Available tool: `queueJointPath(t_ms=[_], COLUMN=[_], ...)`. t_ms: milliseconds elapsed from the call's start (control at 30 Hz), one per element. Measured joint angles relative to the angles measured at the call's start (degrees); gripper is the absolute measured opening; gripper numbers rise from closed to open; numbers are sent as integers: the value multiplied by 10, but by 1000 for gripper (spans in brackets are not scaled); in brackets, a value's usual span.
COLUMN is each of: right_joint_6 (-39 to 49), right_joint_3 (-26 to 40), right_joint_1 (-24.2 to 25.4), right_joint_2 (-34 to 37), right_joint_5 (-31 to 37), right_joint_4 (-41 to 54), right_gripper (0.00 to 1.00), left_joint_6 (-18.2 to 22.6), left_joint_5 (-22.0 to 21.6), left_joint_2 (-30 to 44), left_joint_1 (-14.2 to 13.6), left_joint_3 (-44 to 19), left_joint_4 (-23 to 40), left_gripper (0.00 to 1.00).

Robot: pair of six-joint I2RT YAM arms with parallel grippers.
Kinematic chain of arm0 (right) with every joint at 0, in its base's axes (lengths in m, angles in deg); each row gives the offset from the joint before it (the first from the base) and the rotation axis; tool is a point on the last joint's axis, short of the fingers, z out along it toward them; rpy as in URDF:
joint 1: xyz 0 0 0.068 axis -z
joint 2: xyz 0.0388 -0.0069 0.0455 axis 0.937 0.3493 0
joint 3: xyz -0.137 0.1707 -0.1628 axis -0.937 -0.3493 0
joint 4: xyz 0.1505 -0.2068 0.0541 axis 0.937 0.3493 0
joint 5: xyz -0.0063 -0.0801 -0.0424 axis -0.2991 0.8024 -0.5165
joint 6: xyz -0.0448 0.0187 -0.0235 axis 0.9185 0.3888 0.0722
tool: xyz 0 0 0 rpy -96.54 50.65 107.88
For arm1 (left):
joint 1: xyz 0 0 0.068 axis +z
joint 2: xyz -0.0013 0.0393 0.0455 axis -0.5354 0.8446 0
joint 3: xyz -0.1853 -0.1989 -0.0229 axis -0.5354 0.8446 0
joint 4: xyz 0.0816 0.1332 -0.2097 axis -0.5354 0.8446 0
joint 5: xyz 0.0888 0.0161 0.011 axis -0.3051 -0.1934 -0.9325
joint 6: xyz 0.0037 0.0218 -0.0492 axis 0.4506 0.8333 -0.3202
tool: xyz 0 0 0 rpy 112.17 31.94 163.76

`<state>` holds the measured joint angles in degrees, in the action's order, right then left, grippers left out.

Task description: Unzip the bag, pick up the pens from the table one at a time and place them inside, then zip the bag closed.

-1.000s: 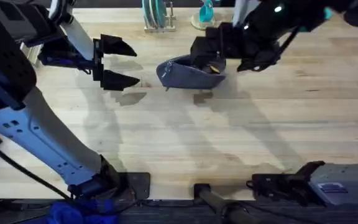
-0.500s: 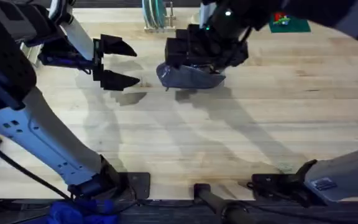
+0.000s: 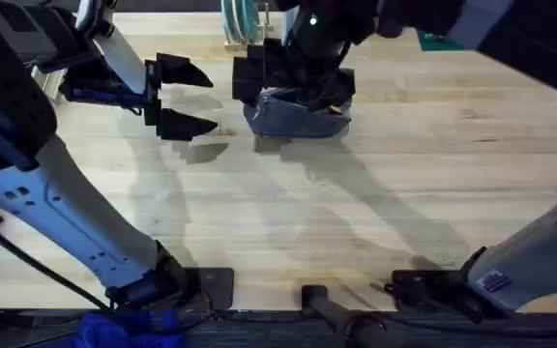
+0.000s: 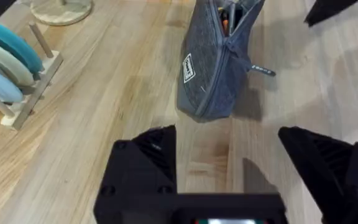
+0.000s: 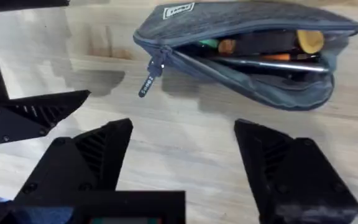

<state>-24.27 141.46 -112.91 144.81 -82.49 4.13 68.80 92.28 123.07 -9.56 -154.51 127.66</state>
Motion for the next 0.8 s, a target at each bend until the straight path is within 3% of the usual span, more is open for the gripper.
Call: queueJointPath(t_ms=[800], right_joint_6=[-26], right_joint_3=[3], right_joint_1=[-13], right_joint_2=[70], right_joint_5=[-45], right_joint_4=[-91], right_gripper=[996], left_joint_6=[0], left_joint_5=[0], left_joint_2=[0], left_joint_1=[0], left_joint_3=[0], left_joint_4=[0], left_gripper=[993])
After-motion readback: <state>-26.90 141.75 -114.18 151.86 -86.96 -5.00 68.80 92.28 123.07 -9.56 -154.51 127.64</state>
